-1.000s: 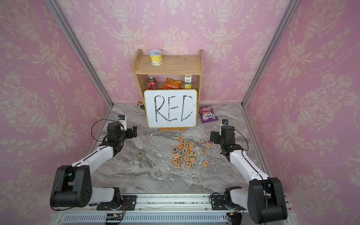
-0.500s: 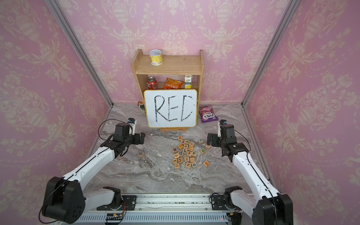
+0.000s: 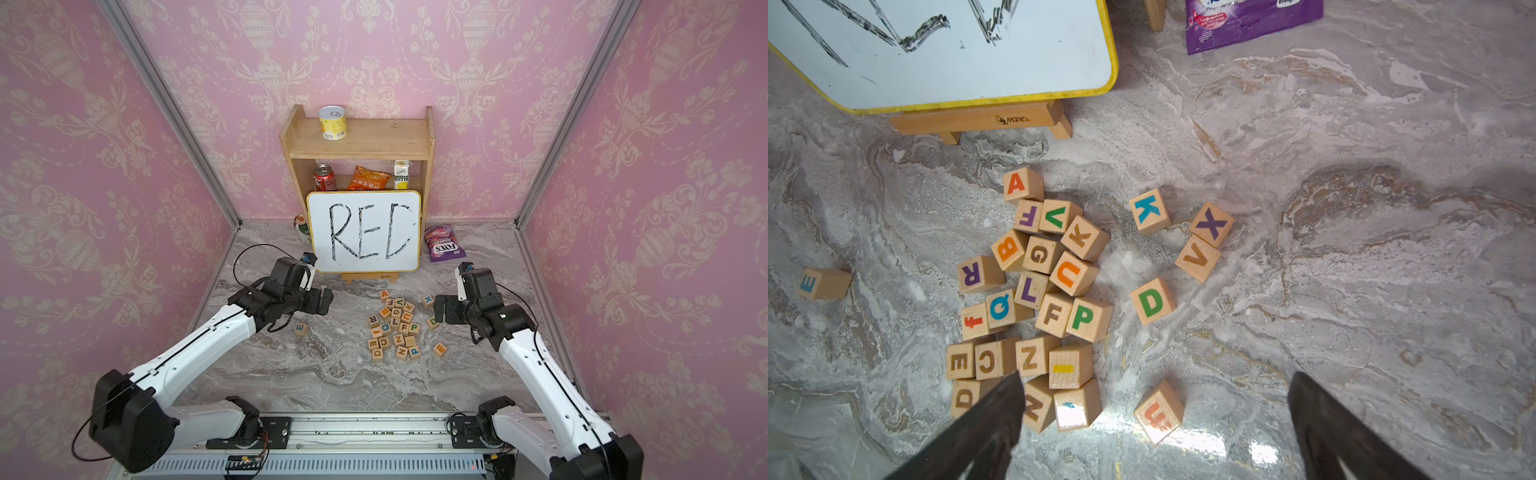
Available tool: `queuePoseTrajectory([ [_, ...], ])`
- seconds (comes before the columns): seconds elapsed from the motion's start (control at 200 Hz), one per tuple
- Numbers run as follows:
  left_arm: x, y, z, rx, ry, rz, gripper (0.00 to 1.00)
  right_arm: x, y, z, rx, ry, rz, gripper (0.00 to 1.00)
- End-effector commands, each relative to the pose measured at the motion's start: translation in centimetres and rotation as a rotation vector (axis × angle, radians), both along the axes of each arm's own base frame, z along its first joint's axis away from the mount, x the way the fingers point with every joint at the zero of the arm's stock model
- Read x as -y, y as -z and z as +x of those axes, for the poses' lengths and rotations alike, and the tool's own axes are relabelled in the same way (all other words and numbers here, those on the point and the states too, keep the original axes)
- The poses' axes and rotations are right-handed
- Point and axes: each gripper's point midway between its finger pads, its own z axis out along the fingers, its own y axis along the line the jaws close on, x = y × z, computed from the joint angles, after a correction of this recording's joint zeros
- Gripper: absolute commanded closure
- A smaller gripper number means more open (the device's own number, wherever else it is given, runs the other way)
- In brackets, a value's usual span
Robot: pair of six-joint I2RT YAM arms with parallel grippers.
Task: Assemble the uppercase word "red" with letter blocks
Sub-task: Pick up the letter block from the center of the board.
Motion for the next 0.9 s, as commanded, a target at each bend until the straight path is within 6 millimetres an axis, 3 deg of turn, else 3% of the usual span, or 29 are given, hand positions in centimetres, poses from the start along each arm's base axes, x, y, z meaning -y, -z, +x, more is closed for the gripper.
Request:
queuePoseTrajectory([
  [0.0, 0.2, 0.7, -1.2, -0.070, -0.025, 0.059, 0.01, 0.0, -0.2, -1.7, -0.053, 0.016, -0.007, 0.00],
  [0.43, 3.8, 2.7, -2.0, -0.172, -0.049, 0.019, 0.01, -2.7, -1.2, -3.9, -0.063, -0.060, -0.087, 0.00],
  [0.896, 6.6, 5.6, -2.0, -0.342, -0.149, 0.013, 0.09, -7.9, -0.8, -4.5, -0.070, -0.181, -0.139, 0.00],
])
